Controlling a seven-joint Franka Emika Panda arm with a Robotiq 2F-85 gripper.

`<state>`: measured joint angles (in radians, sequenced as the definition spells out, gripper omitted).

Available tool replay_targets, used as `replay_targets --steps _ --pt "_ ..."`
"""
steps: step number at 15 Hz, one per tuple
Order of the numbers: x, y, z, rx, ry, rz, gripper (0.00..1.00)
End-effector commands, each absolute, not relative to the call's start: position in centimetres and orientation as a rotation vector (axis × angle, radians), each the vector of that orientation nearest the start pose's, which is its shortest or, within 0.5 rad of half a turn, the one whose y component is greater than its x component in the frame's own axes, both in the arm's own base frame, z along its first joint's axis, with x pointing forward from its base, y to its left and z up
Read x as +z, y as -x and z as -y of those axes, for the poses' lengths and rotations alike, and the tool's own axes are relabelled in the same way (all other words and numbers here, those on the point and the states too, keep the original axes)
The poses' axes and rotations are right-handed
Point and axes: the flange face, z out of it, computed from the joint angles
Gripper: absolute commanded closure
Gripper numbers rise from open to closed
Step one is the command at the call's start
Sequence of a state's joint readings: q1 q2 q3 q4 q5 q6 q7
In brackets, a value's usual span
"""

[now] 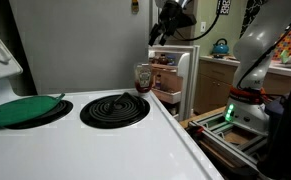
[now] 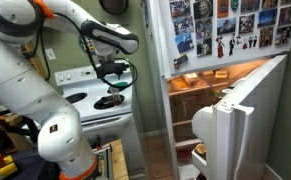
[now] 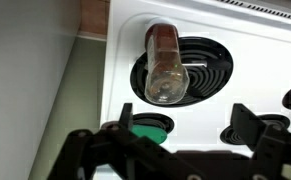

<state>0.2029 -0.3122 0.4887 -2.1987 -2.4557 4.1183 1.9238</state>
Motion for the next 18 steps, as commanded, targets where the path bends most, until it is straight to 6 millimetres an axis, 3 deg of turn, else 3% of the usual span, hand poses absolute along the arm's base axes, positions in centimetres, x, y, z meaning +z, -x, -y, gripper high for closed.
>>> replay_targets --steps 1,2,3,6,18 --pt "53.07 -18.57 -26.89 0.609 -2.484 -2.409 0.00" --pt "53.98 -18.42 -26.41 0.598 -2.499 -2.400 0.00" --pt "53.09 -18.56 -26.90 0.605 -2.512 -2.386 0.00" --pt "54.00 -18.19 -26.36 0.635 -2.549 -2.319 0.00" --pt "53.70 -18.52 -26.78 0.645 -2.555 -2.355 0.00"
